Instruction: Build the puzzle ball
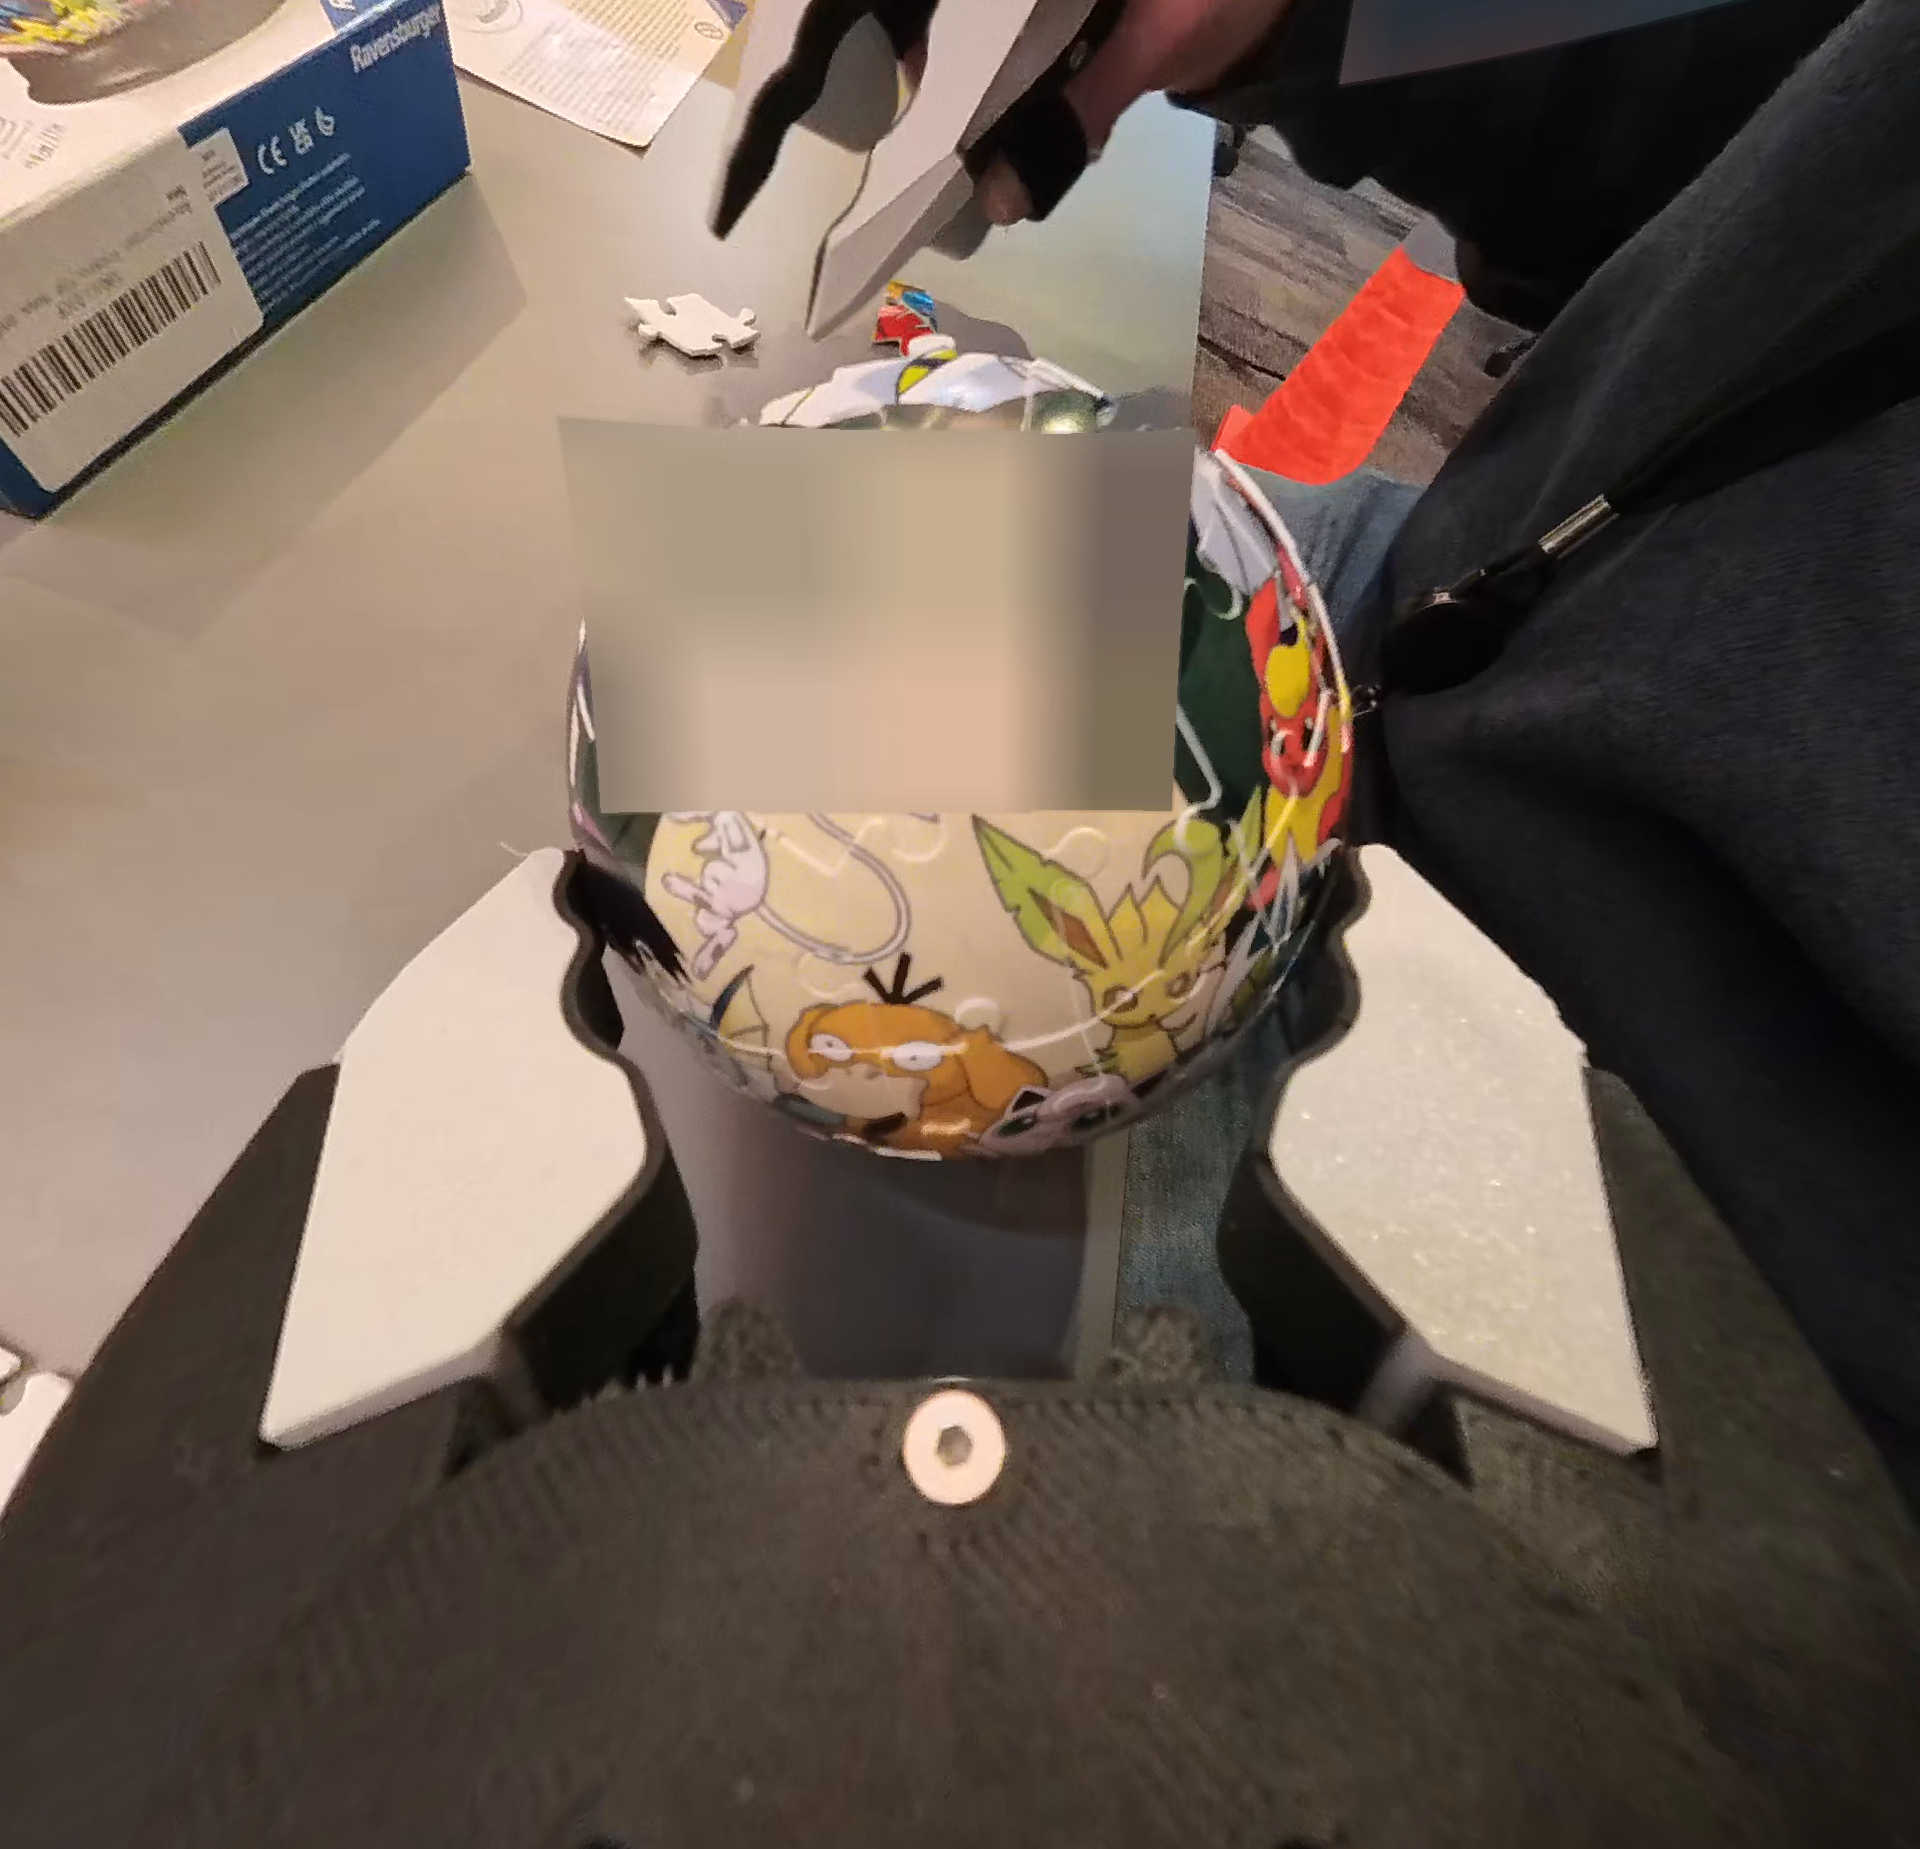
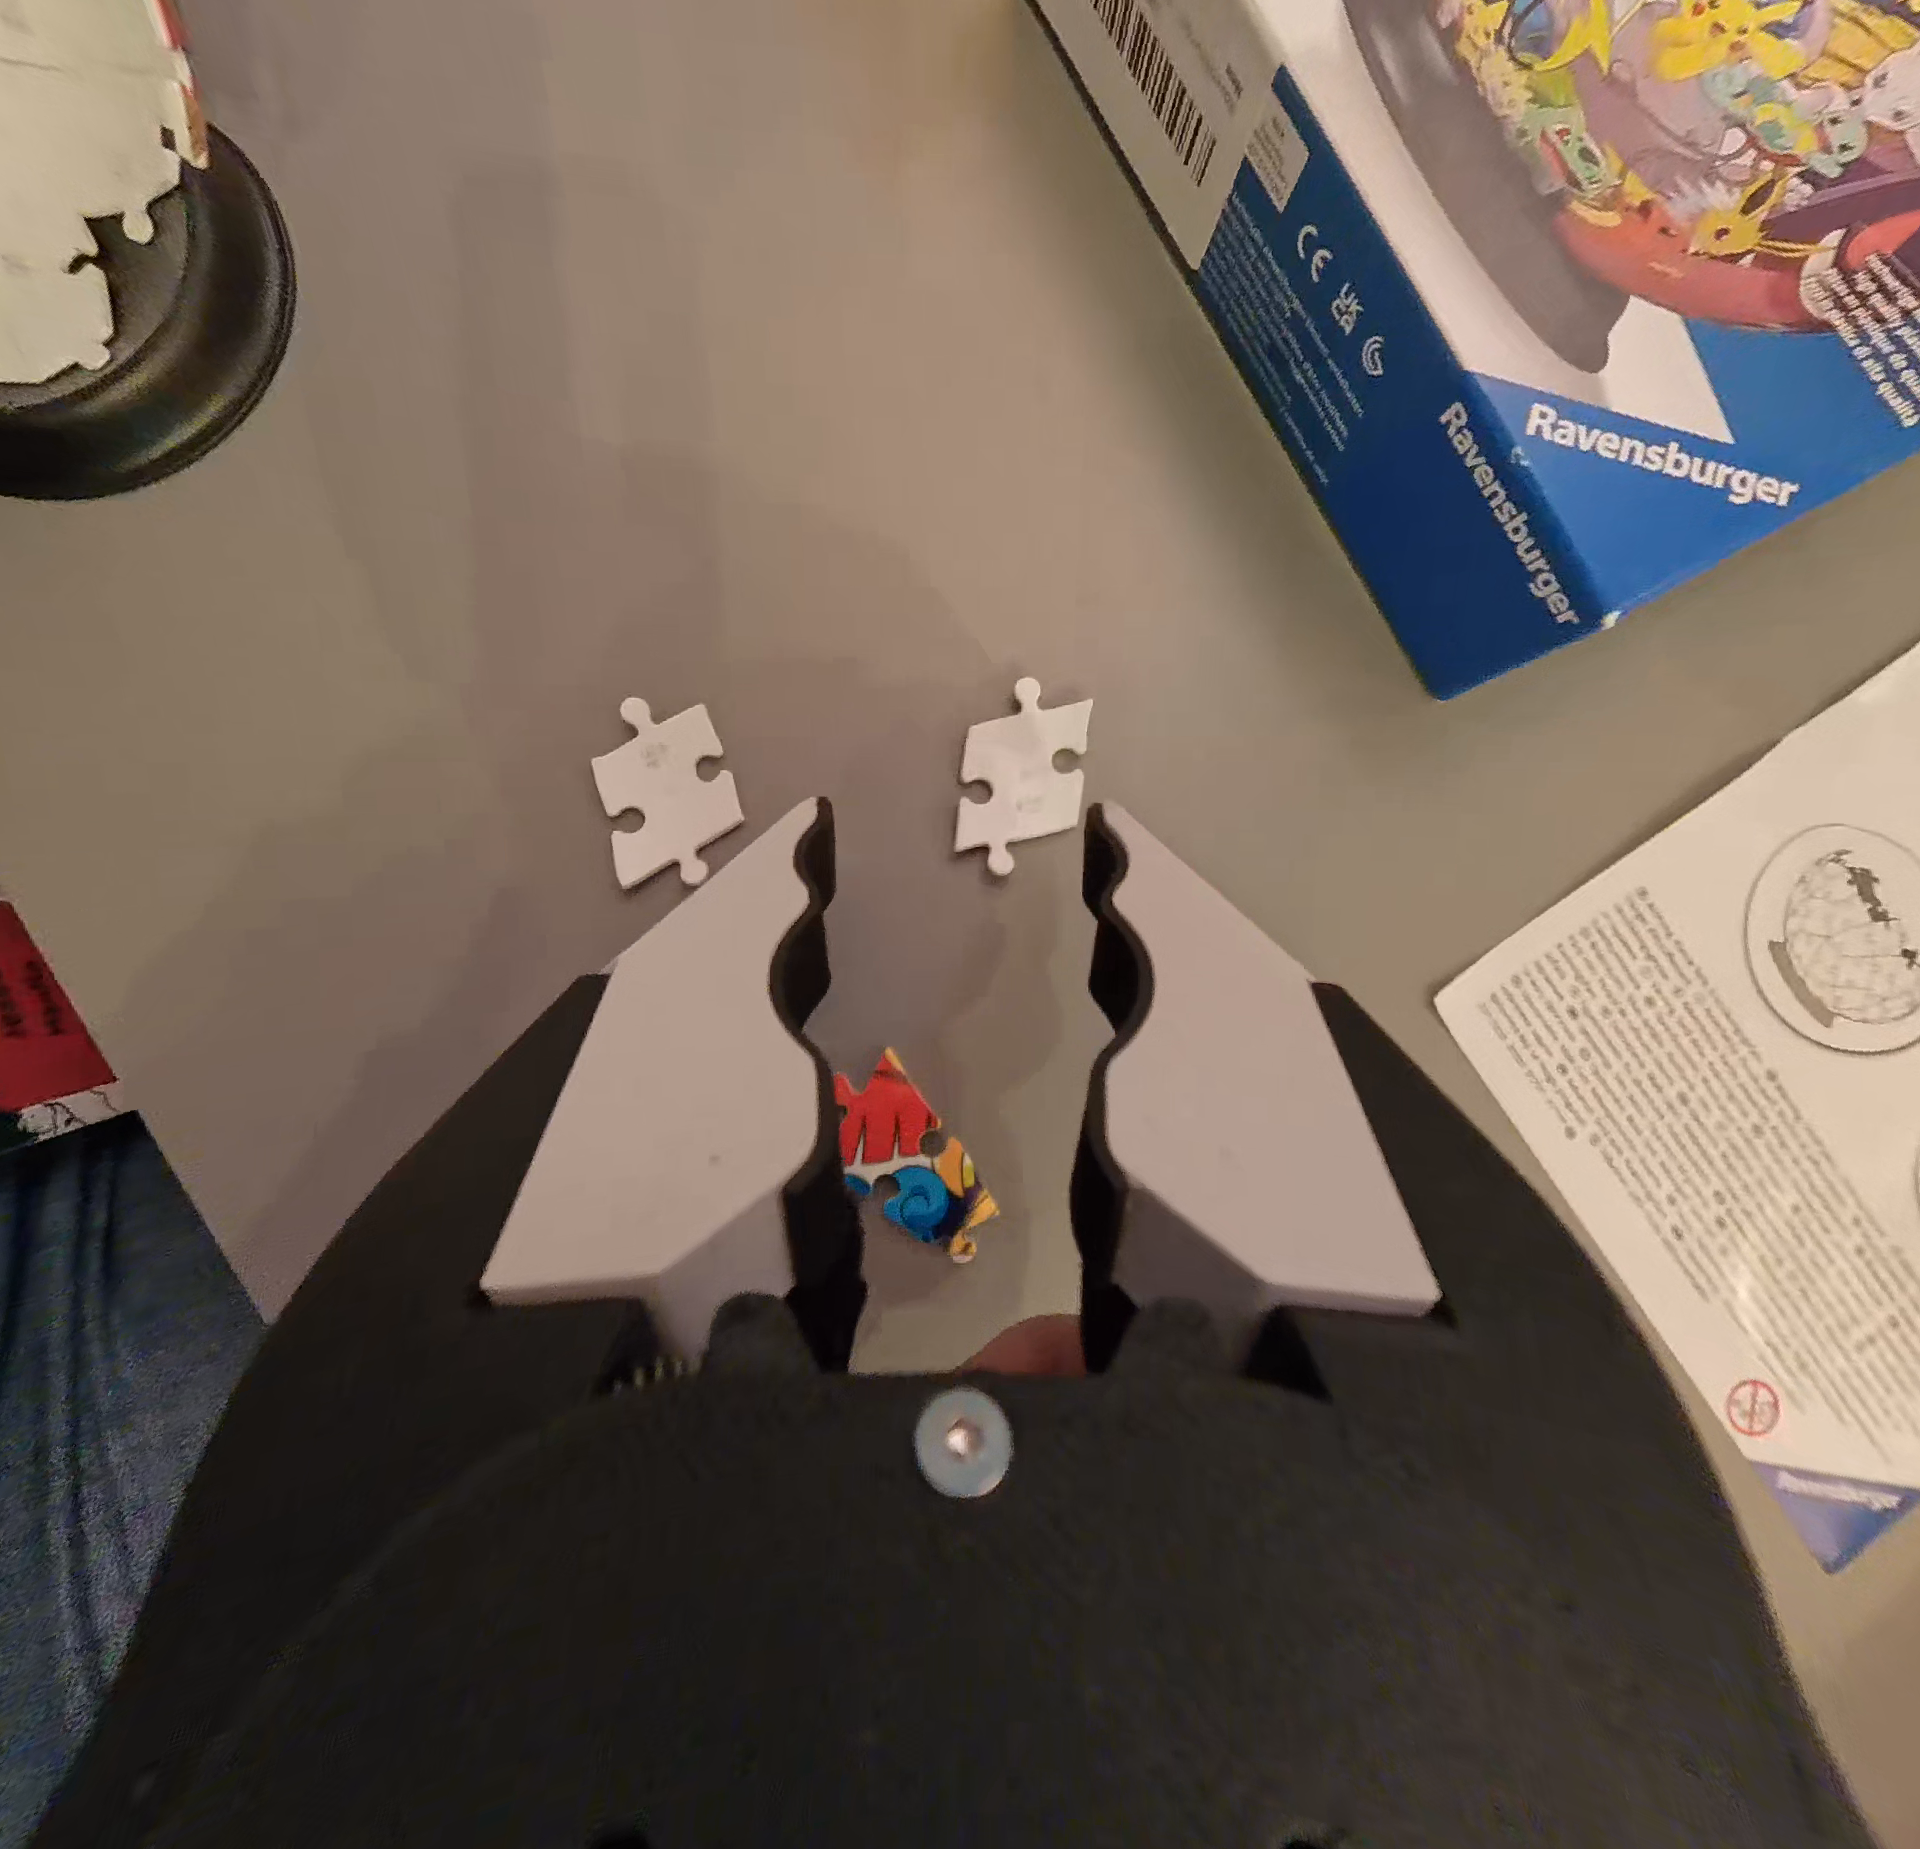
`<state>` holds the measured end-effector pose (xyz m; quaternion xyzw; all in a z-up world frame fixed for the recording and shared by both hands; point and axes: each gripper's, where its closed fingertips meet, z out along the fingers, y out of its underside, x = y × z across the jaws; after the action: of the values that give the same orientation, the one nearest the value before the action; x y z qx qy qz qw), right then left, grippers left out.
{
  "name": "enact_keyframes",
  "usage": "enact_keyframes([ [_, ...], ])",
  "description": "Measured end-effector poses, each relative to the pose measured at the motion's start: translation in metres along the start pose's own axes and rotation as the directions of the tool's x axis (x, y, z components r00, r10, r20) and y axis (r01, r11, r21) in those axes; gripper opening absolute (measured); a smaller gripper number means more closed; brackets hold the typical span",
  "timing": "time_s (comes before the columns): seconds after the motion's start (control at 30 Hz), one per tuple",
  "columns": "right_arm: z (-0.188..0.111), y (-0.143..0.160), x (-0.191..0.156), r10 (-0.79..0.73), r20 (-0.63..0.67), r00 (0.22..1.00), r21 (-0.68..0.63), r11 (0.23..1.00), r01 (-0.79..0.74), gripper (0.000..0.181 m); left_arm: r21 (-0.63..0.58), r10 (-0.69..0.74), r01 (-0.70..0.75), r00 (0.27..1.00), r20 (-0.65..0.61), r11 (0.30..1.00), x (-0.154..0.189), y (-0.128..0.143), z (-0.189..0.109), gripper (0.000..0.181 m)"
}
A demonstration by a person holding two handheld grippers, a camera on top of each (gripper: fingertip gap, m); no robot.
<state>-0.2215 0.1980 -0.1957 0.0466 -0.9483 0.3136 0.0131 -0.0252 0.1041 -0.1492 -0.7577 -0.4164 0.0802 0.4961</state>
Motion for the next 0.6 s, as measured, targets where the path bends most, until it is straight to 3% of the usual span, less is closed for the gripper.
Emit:
enact_keyframes([
  [0.23,0.011,0.008,0.007,-0.033,-0.026,0.999,-0.025,0.999,0.032,0.045,-0.013,-0.007,0.007,1.0,0.006,1.0,-0.001,0.0,-0.001,0.128],
  [0.6,0.016,0.007,0.008,-0.021,-0.014,1.0,-0.002,1.0,0.021,0.012,-0.017,-0.008,0.008,1.0,0.015,1.0,-0.001,-0.001,0.002,0.128],
])
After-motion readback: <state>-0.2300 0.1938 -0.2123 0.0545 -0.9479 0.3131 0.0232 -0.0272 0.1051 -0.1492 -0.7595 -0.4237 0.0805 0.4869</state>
